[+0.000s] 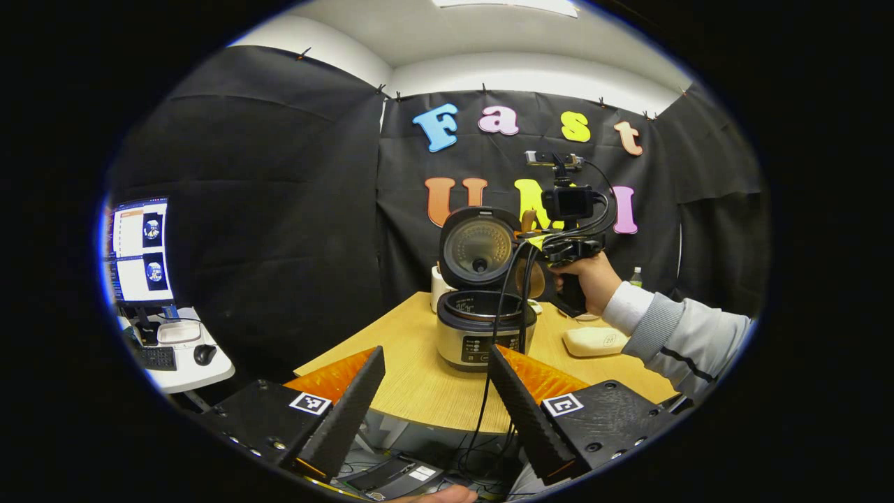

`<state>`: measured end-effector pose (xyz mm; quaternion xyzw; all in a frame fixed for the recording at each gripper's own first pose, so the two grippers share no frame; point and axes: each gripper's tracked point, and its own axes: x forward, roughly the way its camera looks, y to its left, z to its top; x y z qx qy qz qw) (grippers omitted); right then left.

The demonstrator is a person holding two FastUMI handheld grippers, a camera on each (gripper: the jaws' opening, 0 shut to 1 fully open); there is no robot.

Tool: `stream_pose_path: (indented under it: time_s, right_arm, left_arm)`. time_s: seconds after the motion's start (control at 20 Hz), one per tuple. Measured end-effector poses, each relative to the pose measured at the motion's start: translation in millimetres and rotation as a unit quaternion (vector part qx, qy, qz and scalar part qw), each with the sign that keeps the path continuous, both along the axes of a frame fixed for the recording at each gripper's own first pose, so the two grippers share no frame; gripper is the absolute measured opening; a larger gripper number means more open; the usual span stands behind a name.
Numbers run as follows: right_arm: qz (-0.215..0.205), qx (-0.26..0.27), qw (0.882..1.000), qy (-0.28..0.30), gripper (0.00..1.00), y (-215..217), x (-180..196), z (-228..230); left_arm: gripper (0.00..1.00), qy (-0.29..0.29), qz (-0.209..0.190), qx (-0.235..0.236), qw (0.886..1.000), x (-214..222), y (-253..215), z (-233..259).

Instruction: Close the left gripper, press the button to open the rice cooker; take a wooden spoon from the chopstick holder with the right hand, scoop a spoonful of rice and pour it into the rice cooker, then put the wooden spoon back into the chopstick holder.

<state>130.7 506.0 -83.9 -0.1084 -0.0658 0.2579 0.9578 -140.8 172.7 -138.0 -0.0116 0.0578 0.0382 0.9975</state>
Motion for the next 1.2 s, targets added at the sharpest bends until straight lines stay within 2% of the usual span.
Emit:
stream_pose_path:
  time_s: [0.3, 0.4, 0.8, 1.05, 1.2]
  right_arm:
    - [-0.030, -0.003, 0.999, -0.013, 0.20, -44.4, 17.2, 8.6]
    - [-0.043, 0.011, 0.999, -0.005, 0.21, -69.2, 27.1, 9.8]
    - [-0.120, 0.052, 0.991, 0.025, 0.22, -200.9, 77.2, 16.0]
    - [-0.168, 0.030, 0.985, 0.001, 0.22, -278.5, 97.9, 24.0]
    - [-0.183, 0.027, 0.983, -0.005, 0.22, -315.7, 104.5, 23.9]
  left_arm:
    - [0.95, 0.002, -0.020, 0.000, 1.000, 7.2, -20.9, 0.0]
    - [0.95, 0.006, -0.041, -0.011, 0.999, 10.5, -38.3, -2.5]
    - [0.95, 0.010, -0.085, -0.024, 0.996, 21.7, -91.1, -1.5]
    - [0.95, 0.012, -0.103, 0.001, 0.995, 25.6, -124.4, -8.9]
    - [0.95, 0.019, -0.114, -0.004, 0.993, 28.2, -141.6, -14.1]
